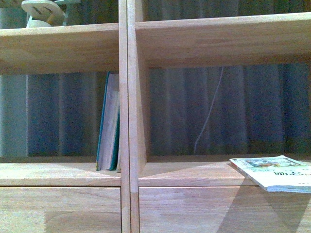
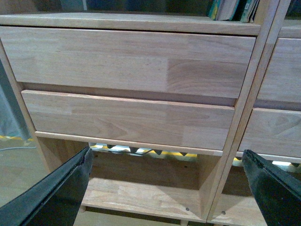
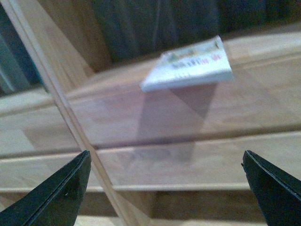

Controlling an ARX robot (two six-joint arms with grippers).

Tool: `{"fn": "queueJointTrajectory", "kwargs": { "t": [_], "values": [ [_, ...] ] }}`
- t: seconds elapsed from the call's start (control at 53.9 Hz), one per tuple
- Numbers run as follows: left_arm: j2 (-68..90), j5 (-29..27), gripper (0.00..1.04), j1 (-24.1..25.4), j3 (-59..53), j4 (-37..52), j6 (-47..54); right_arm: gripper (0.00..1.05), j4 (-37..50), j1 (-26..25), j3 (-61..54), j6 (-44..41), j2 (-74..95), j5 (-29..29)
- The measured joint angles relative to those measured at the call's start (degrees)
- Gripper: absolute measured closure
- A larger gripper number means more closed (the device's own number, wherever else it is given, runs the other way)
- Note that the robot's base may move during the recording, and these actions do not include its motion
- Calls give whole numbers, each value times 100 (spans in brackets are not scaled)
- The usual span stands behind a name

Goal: Organize books on shelf

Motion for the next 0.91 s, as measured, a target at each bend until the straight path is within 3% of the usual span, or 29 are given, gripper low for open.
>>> {"fn": "queueJointTrajectory", "kwargs": {
  "t": [0.13,0.241,0.371,0.519,0.686,0.909],
  "values": [
    [-2,-2,7,0,0,0,-2,7,1073,334,1003,929,2074,289],
    [-2,4,7,0,0,0,0,7,1386,437,1547,1862,3556,345],
    [-2,2,7,0,0,0,0,7,2221,439,2037,3821,5455,896],
    [-2,0,7,0,0,0,0,7,2846,592,2400,5053,6308,1322],
    [-2,0,7,0,0,0,0,7,2861,763,2986,5838,6811,1453],
    [-2,0,7,0,0,0,-2,7,2645,944,3705,6102,7298,1788]
  ]
}}
